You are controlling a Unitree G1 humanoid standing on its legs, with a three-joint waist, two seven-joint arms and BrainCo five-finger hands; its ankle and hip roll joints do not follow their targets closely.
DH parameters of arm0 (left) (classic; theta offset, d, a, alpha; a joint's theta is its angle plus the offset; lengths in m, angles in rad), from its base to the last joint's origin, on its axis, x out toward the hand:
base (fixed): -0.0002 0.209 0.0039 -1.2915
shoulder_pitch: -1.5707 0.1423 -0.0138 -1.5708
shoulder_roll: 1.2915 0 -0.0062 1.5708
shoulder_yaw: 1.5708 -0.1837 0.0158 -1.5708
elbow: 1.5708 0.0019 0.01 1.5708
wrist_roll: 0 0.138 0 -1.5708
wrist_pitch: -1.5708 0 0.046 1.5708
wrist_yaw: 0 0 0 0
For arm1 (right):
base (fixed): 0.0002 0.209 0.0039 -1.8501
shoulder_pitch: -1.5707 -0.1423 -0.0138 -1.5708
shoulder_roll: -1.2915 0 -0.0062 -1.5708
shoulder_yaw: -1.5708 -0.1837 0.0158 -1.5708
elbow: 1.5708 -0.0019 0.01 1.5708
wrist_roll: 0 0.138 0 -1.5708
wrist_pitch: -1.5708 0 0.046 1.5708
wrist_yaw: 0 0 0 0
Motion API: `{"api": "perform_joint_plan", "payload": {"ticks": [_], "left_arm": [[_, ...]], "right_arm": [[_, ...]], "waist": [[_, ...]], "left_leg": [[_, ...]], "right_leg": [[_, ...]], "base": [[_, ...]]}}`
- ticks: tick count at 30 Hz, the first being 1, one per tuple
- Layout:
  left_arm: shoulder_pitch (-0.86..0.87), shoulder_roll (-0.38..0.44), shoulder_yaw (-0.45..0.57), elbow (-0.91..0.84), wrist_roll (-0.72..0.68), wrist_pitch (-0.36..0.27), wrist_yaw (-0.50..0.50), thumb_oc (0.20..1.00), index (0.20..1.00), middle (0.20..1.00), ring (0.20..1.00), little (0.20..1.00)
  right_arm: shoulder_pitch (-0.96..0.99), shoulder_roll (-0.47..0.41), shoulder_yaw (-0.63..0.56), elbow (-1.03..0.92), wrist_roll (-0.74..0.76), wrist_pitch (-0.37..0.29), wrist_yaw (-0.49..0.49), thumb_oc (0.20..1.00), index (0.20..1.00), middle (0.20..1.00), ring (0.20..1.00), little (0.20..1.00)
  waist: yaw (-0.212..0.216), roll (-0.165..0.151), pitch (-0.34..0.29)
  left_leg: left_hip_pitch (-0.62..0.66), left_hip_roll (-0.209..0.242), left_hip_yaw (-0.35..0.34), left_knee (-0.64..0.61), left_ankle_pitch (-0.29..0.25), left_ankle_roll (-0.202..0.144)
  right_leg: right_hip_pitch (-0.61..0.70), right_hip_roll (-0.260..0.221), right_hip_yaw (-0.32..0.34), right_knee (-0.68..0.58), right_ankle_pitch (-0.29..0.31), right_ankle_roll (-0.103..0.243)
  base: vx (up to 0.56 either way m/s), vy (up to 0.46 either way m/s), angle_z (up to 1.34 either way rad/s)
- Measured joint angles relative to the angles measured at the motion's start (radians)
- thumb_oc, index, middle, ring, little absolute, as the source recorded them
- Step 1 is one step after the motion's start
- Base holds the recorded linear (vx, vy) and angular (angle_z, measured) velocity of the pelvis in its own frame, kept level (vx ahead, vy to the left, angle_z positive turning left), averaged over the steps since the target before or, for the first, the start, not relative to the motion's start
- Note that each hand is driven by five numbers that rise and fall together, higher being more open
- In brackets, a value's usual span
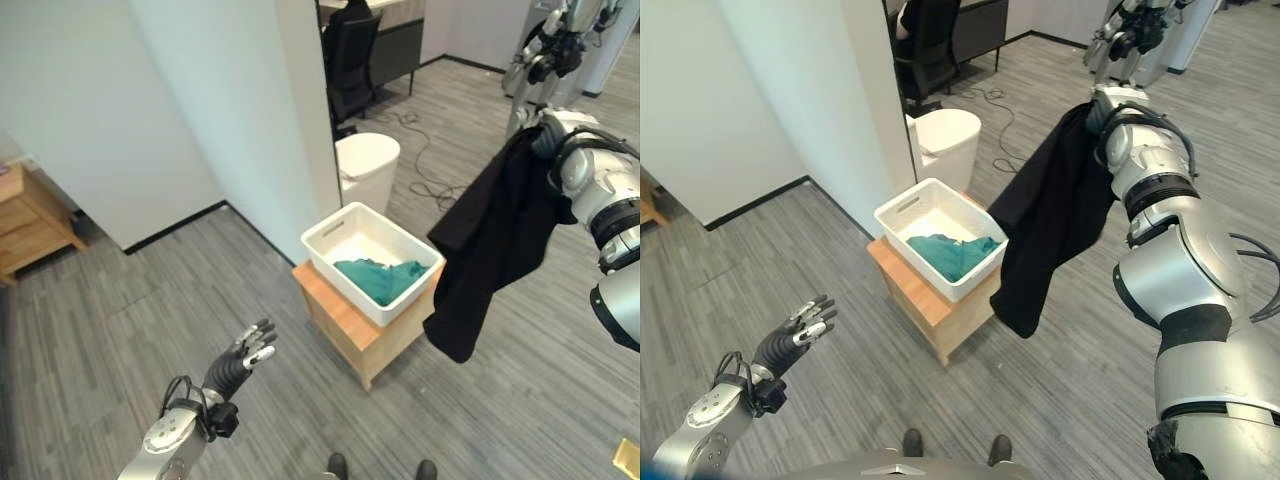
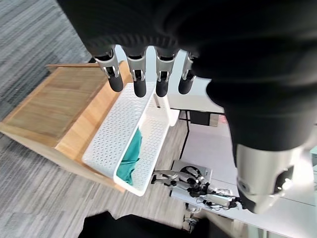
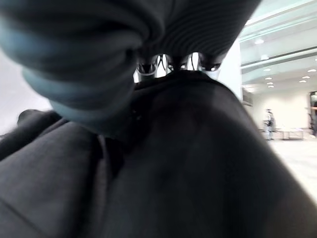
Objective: Pick up bed clothes into laundry basket.
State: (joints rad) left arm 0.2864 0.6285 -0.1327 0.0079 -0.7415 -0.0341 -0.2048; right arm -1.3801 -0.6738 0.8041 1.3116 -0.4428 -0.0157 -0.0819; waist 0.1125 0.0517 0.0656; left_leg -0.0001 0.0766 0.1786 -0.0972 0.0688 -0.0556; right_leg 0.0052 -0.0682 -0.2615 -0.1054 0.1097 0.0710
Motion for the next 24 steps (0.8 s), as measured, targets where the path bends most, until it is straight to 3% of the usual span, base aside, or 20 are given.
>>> {"api": "perform_joint_plan", "payload": {"ticks": [4,6,12,15,18,24], "left_arm": [[0.031,0.001,0.002,-0.001,-0.002,0.001,0.0,1.0,1.0,1.0,1.0,1.0],[0.037,-0.001,0.0,-0.003,-0.002,0.0,0.001,1.0,1.0,1.0,1.0,1.0],[0.013,0.003,-0.022,-0.047,-0.002,0.0,-0.008,1.0,1.0,1.0,1.0,1.0],[0.01,0.003,-0.023,-0.046,-0.002,0.0,-0.007,1.0,1.0,1.0,1.0,1.0],[-0.005,0.004,-0.023,-0.045,-0.003,0.0,-0.007,1.0,1.0,1.0,1.0,1.0],[0.005,0.007,-0.014,-0.044,-0.003,0.0,-0.004,1.0,1.0,1.0,1.0,1.0]], "right_arm": [[-0.005,-0.054,0.018,-0.053,-0.027,0.01,-0.002,0.2,0.2,0.2,0.2,0.2],[-0.021,-0.035,0.062,-0.077,-0.033,0.032,-0.002,0.2,0.2,0.2,0.2,0.2],[-0.114,-0.006,0.11,-0.087,-0.058,0.017,-0.002,0.2,0.2,0.2,0.2,0.2],[-0.204,-0.002,0.149,-0.087,-0.057,0.017,-0.002,0.2,0.2,0.2,0.2,0.2],[-0.367,-0.003,0.219,-0.077,-0.045,0.02,-0.007,0.2,0.2,0.2,0.2,0.2],[-0.497,-0.036,0.298,-0.086,0.024,0.022,-0.044,0.2,0.2,0.2,0.2,0.2]], "waist": [[0.02,0.006,0.001],[0.028,0.011,0.004],[0.039,0.009,0.037],[0.034,-0.016,0.056],[0.037,-0.059,0.082],[0.055,-0.098,0.081]], "left_leg": [[-0.031,0.0,-0.028,0.004,0.007,0.001],[-0.052,0.0,-0.028,-0.002,0.004,-0.002],[-0.088,0.003,-0.042,0.004,0.02,-0.001],[-0.092,0.003,-0.05,0.004,0.02,-0.001],[-0.105,0.006,-0.06,0.004,0.017,-0.005],[-0.123,0.002,-0.082,0.004,0.017,-0.006]], "right_leg": [[-0.017,0.0,-0.028,0.0,-0.011,0.001],[-0.035,-0.001,-0.028,-0.001,-0.011,0.001],[-0.069,0.005,-0.038,0.001,-0.001,-0.009],[-0.07,0.005,-0.043,0.004,-0.002,-0.009],[-0.076,0.008,-0.056,0.001,-0.011,-0.008],[-0.085,0.007,-0.071,0.004,-0.016,-0.009]], "base": [[-0.01,-0.001,0.2],[0.0,0.005,0.02],[0.04,-0.002,0.06],[0.06,-0.017,0.05],[0.09,-0.029,0.12],[0.04,-0.02,0.1]]}}
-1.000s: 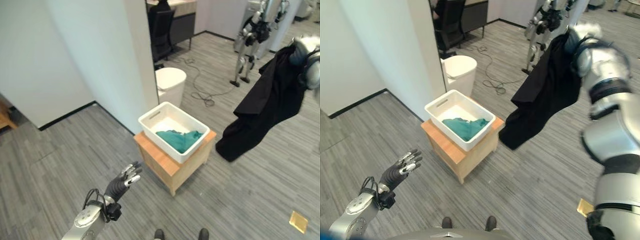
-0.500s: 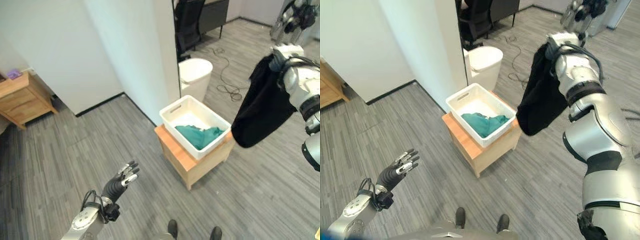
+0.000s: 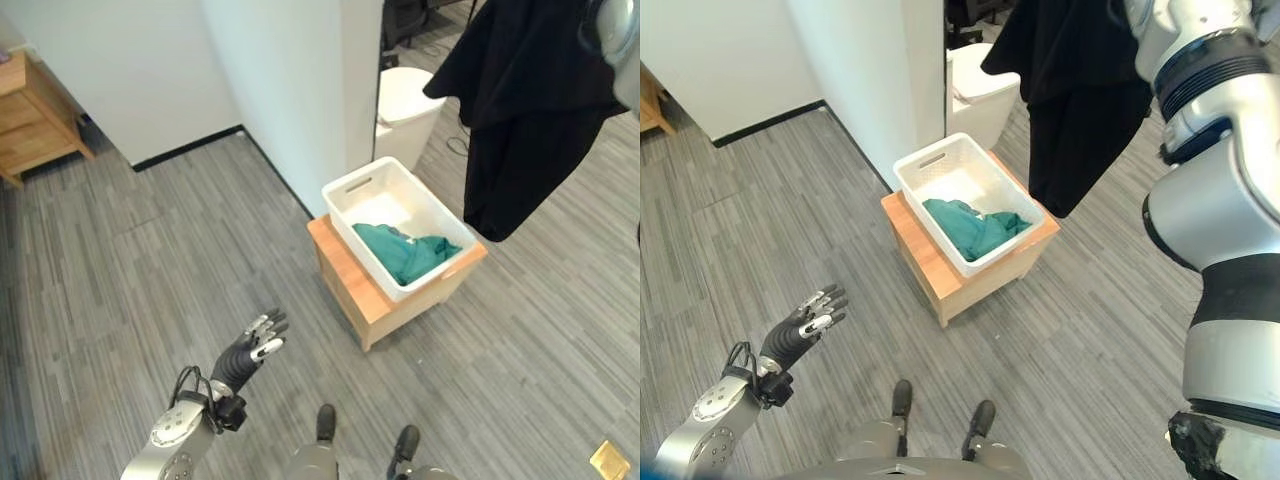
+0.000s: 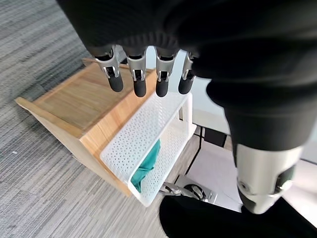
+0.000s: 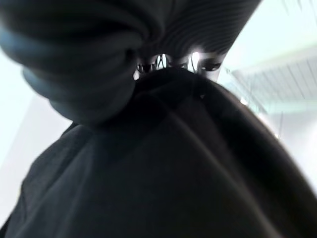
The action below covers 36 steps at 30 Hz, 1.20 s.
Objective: Pick up bed clothes into laundry basket.
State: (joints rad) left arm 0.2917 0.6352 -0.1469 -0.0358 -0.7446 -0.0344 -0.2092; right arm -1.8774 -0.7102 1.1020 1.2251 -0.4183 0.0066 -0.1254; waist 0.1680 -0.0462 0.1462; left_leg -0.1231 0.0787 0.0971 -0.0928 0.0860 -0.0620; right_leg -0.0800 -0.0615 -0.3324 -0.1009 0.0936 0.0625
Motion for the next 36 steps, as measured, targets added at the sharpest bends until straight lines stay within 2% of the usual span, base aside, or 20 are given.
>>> {"api": "perform_joint_plan", "payload": {"ticks": [4,5,9,13,14,17,18,22,25,29,32,36], "left_arm": [[0.005,0.003,0.0,0.005,0.0,0.0,0.009,1.0,1.0,1.0,1.0,1.0],[0.0,0.003,0.002,0.01,0.0,0.0,0.014,1.0,1.0,1.0,1.0,1.0],[-0.012,0.004,-0.001,0.01,0.0,-0.001,0.029,1.0,1.0,1.0,1.0,1.0],[-0.013,0.007,0.0,0.007,0.0,-0.01,0.035,1.0,1.0,1.0,1.0,1.0],[-0.011,0.017,-0.001,0.005,0.0,-0.011,0.037,1.0,1.0,1.0,1.0,1.0],[0.019,0.037,0.003,0.004,0.0,-0.013,0.045,1.0,1.0,1.0,1.0,1.0],[0.036,0.036,0.003,0.004,0.0,-0.014,0.047,1.0,1.0,1.0,1.0,1.0],[0.048,0.027,0.008,0.004,0.0,-0.03,0.049,1.0,1.0,1.0,1.0,1.0],[0.023,0.02,-0.001,-0.001,0.0,-0.046,0.053,1.0,1.0,1.0,1.0,1.0],[-0.04,-0.013,-0.014,-0.029,0.0,-0.056,0.068,1.0,1.0,1.0,1.0,1.0],[-0.066,-0.026,-0.01,-0.033,0.0,-0.057,0.081,1.0,1.0,1.0,1.0,1.0],[-0.073,-0.048,0.0,-0.038,0.0,-0.078,0.098,1.0,1.0,1.0,1.0,1.0]], "right_arm": [[-0.003,0.02,-0.005,0.001,0.06,0.009,-0.004,0.2,0.2,0.2,0.2,0.2],[0.001,0.061,-0.016,-0.001,0.077,0.017,-0.006,0.2,0.2,0.2,0.2,0.2],[0.016,0.098,-0.036,-0.009,0.083,0.014,-0.009,0.2,0.2,0.2,0.2,0.2],[0.038,0.095,-0.035,0.008,0.082,0.009,-0.016,0.2,0.2,0.2,0.2,0.2],[0.045,0.072,-0.035,0.02,0.078,0.011,-0.021,0.2,0.2,0.2,0.2,0.2],[0.056,0.058,0.016,0.048,0.041,0.012,-0.018,0.2,0.2,0.2,0.2,0.2],[0.078,0.055,0.013,0.048,0.022,0.01,-0.017,0.2,0.2,0.2,0.2,0.2],[0.102,0.058,0.021,0.039,-0.018,0.005,-0.012,0.2,0.2,0.2,0.2,0.2],[0.11,0.057,0.01,0.018,-0.025,0.005,-0.018,0.2,0.2,0.2,0.2,0.2],[0.179,0.054,0.007,0.0,-0.069,-0.008,0.008,0.2,0.2,0.2,0.2,0.2],[0.227,0.057,0.014,-0.033,-0.098,-0.028,0.025,0.2,0.2,0.2,0.2,0.2],[0.359,0.103,-0.045,-0.05,-0.123,-0.03,0.052,0.2,0.2,0.2,0.2,0.2]], "waist": [[0.003,-0.013,-0.003],[0.0,-0.013,-0.004],[0.003,-0.017,-0.006],[0.015,-0.021,-0.01],[0.031,-0.019,-0.011],[0.044,0.0,0.002],[0.054,0.022,0.016],[0.072,0.055,0.048],[0.075,0.063,0.093],[0.068,0.069,0.206],[0.069,0.071,0.245],[0.07,0.073,0.251]], "left_leg": [[0.0,-0.001,-0.001,0.0,0.0,0.0],[0.002,-0.002,0.001,0.0,0.0,0.0],[0.002,0.0,0.0,0.0,0.0,0.0],[-0.039,-0.001,-0.019,0.0,0.011,0.0],[-0.084,-0.003,-0.029,0.002,0.024,0.0],[-0.132,-0.01,-0.041,0.01,0.029,0.001],[-0.136,-0.016,-0.044,0.01,0.036,0.007],[-0.18,-0.018,-0.038,0.012,0.043,0.01],[-0.231,-0.012,-0.029,0.03,0.047,0.013],[-0.268,-0.005,-0.025,0.043,0.052,0.009],[-0.277,-0.002,-0.022,0.044,0.053,0.009],[-0.273,-0.002,-0.024,0.043,0.053,0.009]], "right_leg": [[0.001,-0.001,0.005,0.0,0.0,0.0],[0.001,-0.002,0.009,0.0,0.0,0.0],[0.002,0.0,0.009,0.0,0.0,0.0],[-0.03,-0.001,-0.003,0.0,0.0,0.0],[-0.069,-0.001,-0.014,0.0,0.004,-0.002],[-0.109,-0.007,-0.024,0.0,0.015,-0.003],[-0.111,-0.013,-0.026,0.0,0.018,-0.003],[-0.158,-0.014,-0.019,0.0,0.03,-0.004],[-0.206,-0.01,-0.009,0.001,0.045,-0.011],[-0.239,-0.004,-0.004,0.001,0.062,-0.018],[-0.249,-0.001,-0.001,0.001,0.063,-0.02],[-0.246,-0.001,0.015,0.001,0.063,-0.02]], "base": [[0.03,0.018,0.02],[0.01,0.029,-0.05],[-0.04,-0.003,0.0],[-0.12,-0.005,0.11],[-0.1,0.014,0.22],[-0.08,0.014,0.14],[-0.08,-0.001,0.09],[-0.11,-0.002,-0.04],[-0.16,-0.002,-0.11],[-0.08,-0.016,-0.05],[-0.06,0.0,-0.03],[-0.05,0.008,0.01]]}}
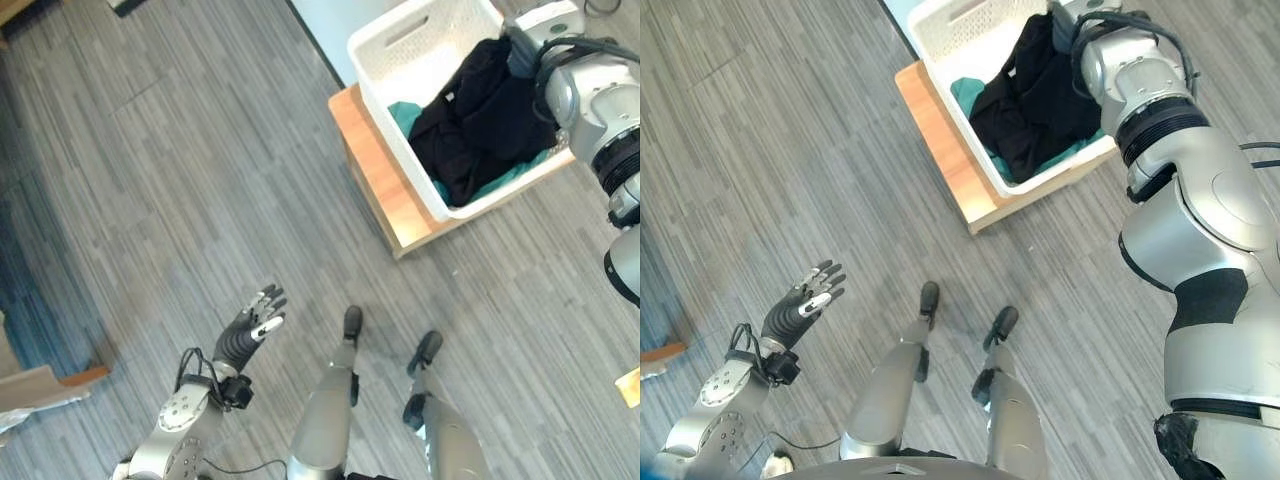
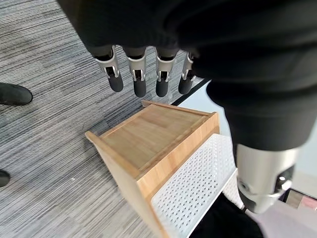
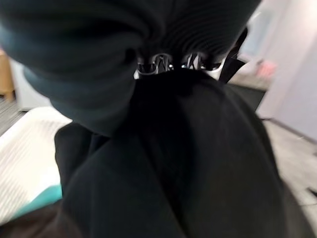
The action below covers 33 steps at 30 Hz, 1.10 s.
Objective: Pick up bed clothes into laundry basket.
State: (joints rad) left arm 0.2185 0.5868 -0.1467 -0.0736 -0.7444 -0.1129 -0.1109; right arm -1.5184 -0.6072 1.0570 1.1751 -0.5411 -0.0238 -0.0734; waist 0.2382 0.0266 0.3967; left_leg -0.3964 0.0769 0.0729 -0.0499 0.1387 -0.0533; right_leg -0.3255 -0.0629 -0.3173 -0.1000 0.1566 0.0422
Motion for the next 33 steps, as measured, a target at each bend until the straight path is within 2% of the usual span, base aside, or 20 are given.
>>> {"api": "perform_joint_plan", "payload": {"ticks": [1,2,3,7,11,14,16,21,22,25,26,29,30,32,33], "left_arm": [[-0.009,0.0,0.0,0.001,0.0,-0.001,0.003,1.0,1.0,1.0,1.0,1.0],[-0.018,0.0,0.0,0.0,0.0,-0.001,0.003,1.0,1.0,1.0,1.0,1.0],[-0.03,0.001,0.001,0.001,0.001,-0.002,-0.001,1.0,1.0,1.0,1.0,1.0],[-0.031,0.005,0.003,0.001,0.001,-0.001,-0.025,1.0,1.0,1.0,1.0,1.0],[-0.031,0.027,0.008,-0.002,0.004,0.002,-0.049,1.0,1.0,1.0,1.0,1.0],[-0.056,0.08,0.026,-0.001,0.021,0.002,-0.047,1.0,1.0,1.0,1.0,1.0],[-0.055,0.085,0.054,-0.011,0.021,0.001,-0.042,1.0,1.0,1.0,1.0,1.0],[-0.063,0.089,0.061,-0.014,0.023,-0.001,-0.033,1.0,1.0,1.0,1.0,1.0],[-0.069,0.095,0.085,-0.036,0.023,0.004,-0.03,1.0,1.0,1.0,1.0,1.0],[-0.074,0.094,0.095,-0.045,0.023,0.003,-0.022,1.0,1.0,1.0,1.0,1.0],[-0.078,0.089,0.098,-0.054,0.037,0.005,-0.021,1.0,1.0,1.0,1.0,1.0],[-0.024,0.068,0.133,-0.071,0.063,0.008,-0.005,1.0,1.0,1.0,1.0,1.0],[0.018,0.014,0.167,-0.089,0.07,0.008,0.003,1.0,1.0,1.0,1.0,1.0],[0.065,-0.044,0.176,-0.093,0.086,0.009,0.013,1.0,1.0,1.0,1.0,1.0],[0.104,-0.081,0.184,-0.093,0.091,0.008,0.021,1.0,1.0,1.0,1.0,1.0]], "right_arm": [[0.047,0.034,0.001,0.003,0.001,-0.006,0.045,0.288,0.288,0.288,0.288,0.288],[0.062,0.042,0.006,0.003,0.002,-0.02,0.072,1.0,1.0,1.0,1.0,1.0],[0.086,0.062,-0.001,-0.003,0.046,-0.032,0.14,1.0,1.0,1.0,1.0,1.0],[0.113,0.079,-0.027,0.003,0.135,-0.033,0.242,1.0,1.0,1.0,1.0,1.0],[0.082,0.049,0.014,-0.091,0.15,-0.048,0.251,1.0,1.0,1.0,1.0,1.0],[0.026,-0.019,-0.033,-0.226,0.223,-0.054,0.241,1.0,1.0,1.0,1.0,1.0],[-0.033,-0.02,-0.028,-0.23,0.248,-0.048,0.227,1.0,1.0,1.0,1.0,1.0],[-0.095,-0.073,-0.059,-0.421,0.292,-0.048,0.206,1.0,1.0,1.0,1.0,1.0],[-0.11,-0.143,-0.066,-0.573,0.327,-0.049,0.208,1.0,1.0,1.0,1.0,1.0],[-0.099,-0.191,-0.157,-0.747,0.427,-0.054,0.19,1.0,1.0,1.0,1.0,1.0],[-0.072,-0.253,-0.199,-0.887,0.485,-0.043,0.185,1.0,1.0,1.0,1.0,1.0],[0.132,-0.403,-0.424,-1.314,0.664,-0.103,0.178,1.0,1.0,1.0,1.0,1.0],[0.453,-0.441,-0.685,-1.532,0.734,-0.143,0.183,1.0,1.0,1.0,1.0,1.0],[0.878,-0.431,-0.979,-1.683,0.759,-0.193,0.173,1.0,1.0,1.0,1.0,1.0],[1.113,-0.408,-1.105,-1.695,0.758,-0.202,0.165,1.0,1.0,1.0,1.0,1.0]], "waist": [[0.0,0.003,0.002],[0.001,0.007,0.004],[0.004,0.015,0.009],[0.013,0.022,0.015],[0.01,0.022,0.015],[0.008,0.021,0.014],[0.005,0.021,0.014],[-0.023,0.022,0.007],[-0.036,0.022,0.007],[-0.055,0.022,-0.008],[-0.079,0.02,-0.015],[-0.122,0.005,-0.051],[-0.151,-0.008,-0.078],[-0.182,-0.021,-0.136],[-0.223,-0.02,-0.156]], "left_leg": [[0.001,0.0,0.0,0.0,0.0,0.0],[0.001,0.0,0.0,0.0,0.0,0.0],[0.001,0.0,0.0,0.0,0.0,0.0],[0.023,0.002,-0.005,0.001,0.002,-0.001],[0.071,0.002,-0.007,-0.004,0.003,-0.005],[0.09,0.005,-0.011,-0.015,0.007,-0.012],[0.115,0.004,-0.008,-0.021,0.007,-0.015],[0.165,-0.004,-0.01,-0.025,0.011,-0.009],[0.186,-0.01,-0.011,-0.027,0.011,-0.009],[0.236,-0.019,-0.001,-0.041,0.008,-0.008],[0.247,-0.022,0.0,-0.04,-0.002,-0.009],[0.288,-0.029,0.027,-0.04,-0.011,0.006],[0.315,-0.033,0.037,-0.041,-0.024,0.011],[0.327,-0.034,0.056,-0.042,-0.046,0.007],[0.349,-0.037,0.068,-0.042,-0.057,0.007]], "right_leg": [[0.0,0.0,0.0,0.0,0.0,0.0],[0.0,0.0,0.0,0.0,0.0,0.0],[0.001,0.0,0.0,0.0,0.0,0.0],[0.026,0.002,-0.003,0.0,0.0,0.0],[0.074,0.002,-0.003,-0.001,-0.002,0.003],[0.089,0.006,-0.004,0.0,-0.001,0.002],[0.11,0.005,-0.002,0.0,-0.002,0.002],[0.158,-0.004,-0.004,0.0,-0.003,0.004],[0.179,-0.009,-0.005,0.0,-0.003,0.004],[0.22,-0.02,0.003,0.0,-0.01,0.013],[0.231,-0.023,0.01,0.0,-0.013,0.018],[0.258,-0.03,0.034,0.0,-0.013,0.022],[0.279,-0.035,0.047,0.0,-0.019,0.03],[0.285,-0.038,0.066,0.0,-0.024,0.036],[0.298,-0.04,0.084,0.0,-0.028,0.042]], "base": [[0.0,0.0,0.0],[-0.05,-0.02,-0.01],[-0.04,-0.012,0.0],[-0.03,0.0,0.03],[-0.02,-0.002,0.01],[0.0,0.0,0.0],[0.01,0.015,-0.01],[0.04,0.06,0.04],[0.06,0.056,0.05],[0.07,0.065,-0.04],[0.03,0.037,-0.05],[0.1,0.046,-0.2],[0.08,0.036,-0.25],[0.1,0.019,-0.33],[0.09,0.009,-0.37]]}}
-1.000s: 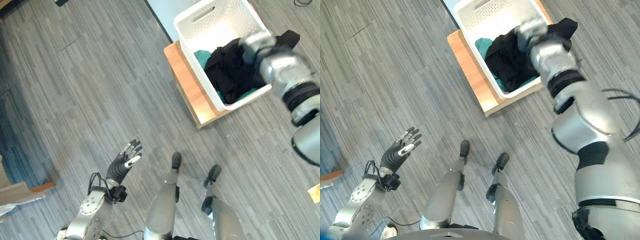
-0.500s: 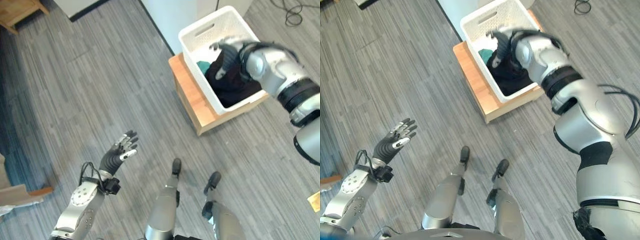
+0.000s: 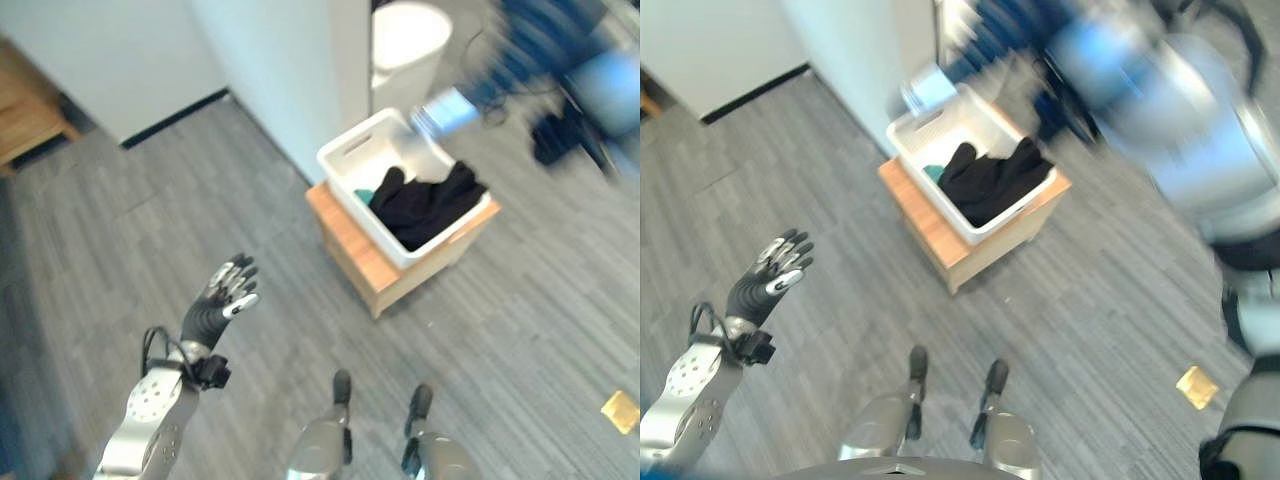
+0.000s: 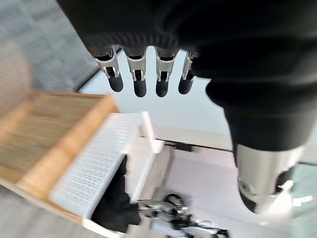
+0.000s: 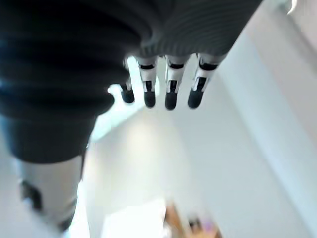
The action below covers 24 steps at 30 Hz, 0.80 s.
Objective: Pick up bed clothes into laundry basket.
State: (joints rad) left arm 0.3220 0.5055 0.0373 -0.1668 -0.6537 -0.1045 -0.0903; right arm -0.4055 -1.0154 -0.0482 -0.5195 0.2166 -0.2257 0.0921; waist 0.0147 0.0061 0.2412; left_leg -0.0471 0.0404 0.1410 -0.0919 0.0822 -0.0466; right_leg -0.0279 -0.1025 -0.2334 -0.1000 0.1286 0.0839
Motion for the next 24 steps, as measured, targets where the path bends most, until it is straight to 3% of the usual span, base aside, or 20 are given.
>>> {"api": "perform_joint_plan", "payload": {"ticks": [2,3,4,6,8,10,12,14,15,17,24], "left_arm": [[0.024,-0.038,-0.018,0.011,0.005,0.007,0.0,1.0,1.0,1.0,1.0,1.0],[0.029,-0.056,-0.02,0.011,0.01,0.008,-0.004,1.0,1.0,1.0,1.0,1.0],[0.043,-0.081,-0.029,0.044,0.035,0.009,-0.005,1.0,1.0,1.0,1.0,1.0],[0.038,-0.084,-0.027,0.07,0.07,0.025,-0.008,1.0,1.0,1.0,1.0,1.0],[0.046,-0.093,-0.008,0.082,0.109,0.034,-0.023,1.0,1.0,1.0,1.0,1.0],[0.058,-0.119,0.013,0.086,0.149,0.028,-0.003,1.0,1.0,1.0,1.0,1.0],[0.079,-0.124,0.006,0.096,0.167,0.031,0.008,1.0,1.0,1.0,1.0,1.0],[0.094,-0.199,0.047,0.151,0.168,0.036,0.054,1.0,1.0,1.0,1.0,1.0],[0.088,-0.201,0.043,0.152,0.169,0.041,0.069,1.0,1.0,1.0,1.0,1.0],[0.075,-0.203,0.05,0.152,0.175,0.039,0.093,1.0,1.0,1.0,1.0,1.0],[0.119,-0.218,0.062,0.186,0.236,0.019,0.103,1.0,1.0,1.0,1.0,1.0]], "right_arm": [[0.271,0.093,-0.11,0.047,0.028,-0.004,0.006,1.0,1.0,1.0,1.0,1.0],[0.379,0.196,-0.173,0.081,0.049,0.003,0.018,1.0,1.0,1.0,1.0,1.0],[0.516,0.385,-0.178,0.222,0.134,0.038,0.004,1.0,1.0,1.0,1.0,1.0],[0.666,0.423,-0.134,0.278,0.191,0.097,0.047,1.0,1.0,1.0,1.0,1.0],[0.783,0.408,-0.107,0.295,0.197,0.156,0.09,1.0,1.0,1.0,1.0,1.0],[0.812,0.633,-0.153,0.427,0.444,0.161,0.055,1.0,1.0,1.0,1.0,1.0],[0.828,0.692,-0.125,0.396,0.534,0.187,0.023,1.0,1.0,1.0,1.0,1.0],[0.797,0.795,-0.126,0.324,0.612,0.151,0.008,1.0,1.0,1.0,1.0,1.0],[0.794,0.8,-0.116,0.336,0.614,0.14,-0.001,1.0,1.0,1.0,1.0,1.0],[0.809,0.8,-0.123,0.35,0.601,0.133,-0.025,1.0,1.0,1.0,1.0,1.0],[0.999,0.792,-0.128,0.397,0.566,0.17,-0.015,1.0,1.0,1.0,1.0,1.0]], "waist": [[-0.037,0.002,-0.04],[-0.043,0.002,-0.056],[-0.074,0.001,-0.092],[-0.093,0.014,-0.106],[-0.098,0.028,-0.116],[-0.095,0.004,-0.143],[-0.108,0.015,-0.156],[-0.127,0.024,-0.171],[-0.143,0.013,-0.175],[-0.134,0.0,-0.177],[-0.152,-0.002,-0.179]], "left_leg": [[0.008,0.003,0.015,0.0,-0.017,-0.001],[0.01,0.007,0.016,-0.006,-0.016,-0.001],[0.019,0.018,0.033,-0.007,-0.019,-0.003],[0.018,0.026,0.046,-0.007,-0.022,-0.009],[0.024,0.033,0.048,-0.007,-0.022,-0.009],[0.036,0.047,0.062,-0.007,-0.022,-0.01],[0.045,0.054,0.078,-0.007,-0.025,-0.014],[0.052,0.058,0.106,-0.007,-0.028,-0.017],[0.059,0.057,0.112,-0.007,-0.03,-0.02],[0.061,0.058,0.133,-0.007,-0.029,-0.02],[0.054,0.056,0.151,-0.008,-0.031,-0.02]], "right_leg": [[-0.002,0.001,0.018,0.001,-0.011,0.012],[0.005,0.006,0.019,0.001,-0.014,0.01],[0.004,0.016,0.031,0.004,-0.023,0.001],[-0.006,0.025,0.05,0.002,-0.024,0.0],[-0.006,0.032,0.056,0.001,-0.024,0.0],[-0.007,0.047,0.065,-0.001,-0.028,-0.005],[-0.009,0.053,0.082,-0.002,-0.028,-0.005],[-0.007,0.053,0.097,-0.003,-0.025,-0.004],[-0.017,0.053,0.102,0.002,-0.024,-0.004],[-0.028,0.053,0.119,0.011,-0.024,-0.004],[-0.035,0.049,0.129,0.011,-0.021,-0.004]], "base": [[0.04,0.003,-0.3],[0.05,0.003,-0.32],[0.04,-0.009,-0.29],[0.06,-0.021,-0.33],[0.02,-0.012,-0.18],[-0.01,-0.008,-0.18],[0.01,-0.009,-0.28],[-0.01,0.004,-0.35],[-0.02,0.009,-0.29],[-0.04,0.007,-0.18],[-0.01,-0.002,-0.08]]}}
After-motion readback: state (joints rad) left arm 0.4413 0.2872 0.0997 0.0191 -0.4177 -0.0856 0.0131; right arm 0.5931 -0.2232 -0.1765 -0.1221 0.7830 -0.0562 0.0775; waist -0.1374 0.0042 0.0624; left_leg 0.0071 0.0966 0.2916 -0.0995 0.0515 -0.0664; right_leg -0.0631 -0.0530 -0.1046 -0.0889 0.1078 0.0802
